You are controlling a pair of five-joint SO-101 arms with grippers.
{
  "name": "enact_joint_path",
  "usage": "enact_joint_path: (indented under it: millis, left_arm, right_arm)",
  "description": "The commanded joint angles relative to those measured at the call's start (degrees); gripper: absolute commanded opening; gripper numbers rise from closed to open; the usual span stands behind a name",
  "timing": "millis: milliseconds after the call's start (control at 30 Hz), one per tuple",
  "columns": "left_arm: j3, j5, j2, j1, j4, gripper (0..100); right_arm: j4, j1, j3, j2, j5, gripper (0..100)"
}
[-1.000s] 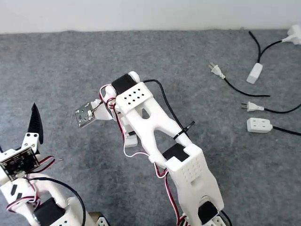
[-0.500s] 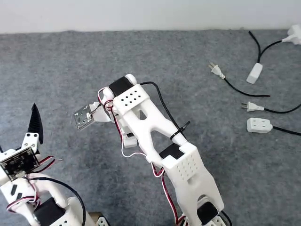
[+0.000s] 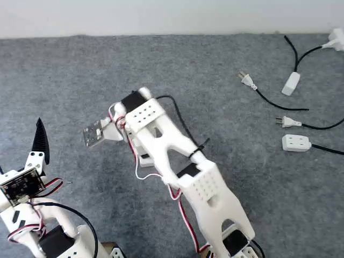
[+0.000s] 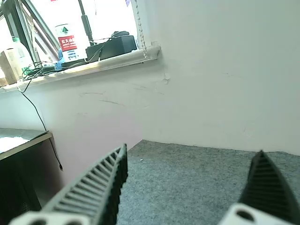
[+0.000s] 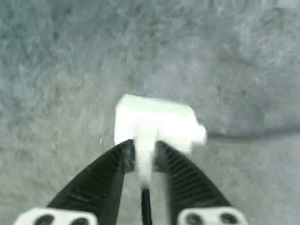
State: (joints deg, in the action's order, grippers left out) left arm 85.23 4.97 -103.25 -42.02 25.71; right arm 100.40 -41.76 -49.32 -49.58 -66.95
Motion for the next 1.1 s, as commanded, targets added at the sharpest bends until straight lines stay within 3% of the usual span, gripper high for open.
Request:
enact_joint_path:
  millis: [0, 267, 567, 700, 800, 900, 1067]
  left_arm:
    - [-1.2, -0.4, -0.8, 0.2, -1.7, 40]
    - [-2.1, 1.1, -0.8, 9.9, -0.8, 40]
    - [-4.6, 2.8, -0.8, 20.7, 9.2, 40]
    - [-9.9, 3.0, -0.8, 22.7, 16.4, 40]
    - [-14.9, 7.2, -0.8, 23.6, 22.8, 40]
    - [-17.2, 11.8, -0.8, 25.7, 29.4, 40]
    - [-17.5, 12.6, -0.9, 29.1, 40.0, 40]
  right_arm:
    - [2.2, -1.0, -7.8, 1.3, 4.0, 31.6]
    - [2.6, -0.7, -20.9, 8.4, 9.1, 27.2]
    - [2.7, 4.3, -20.0, 30.5, 15.4, 27.7]
    - [2.7, 8.7, -11.3, 40.8, 19.5, 27.7]
    - [2.7, 11.0, -1.3, 50.8, 23.6, 27.7]
    - [2.7, 11.7, 11.8, 62.1, 26.6, 27.7]
    - [0.7, 11.3, 39.2, 82.2, 31.8, 27.7]
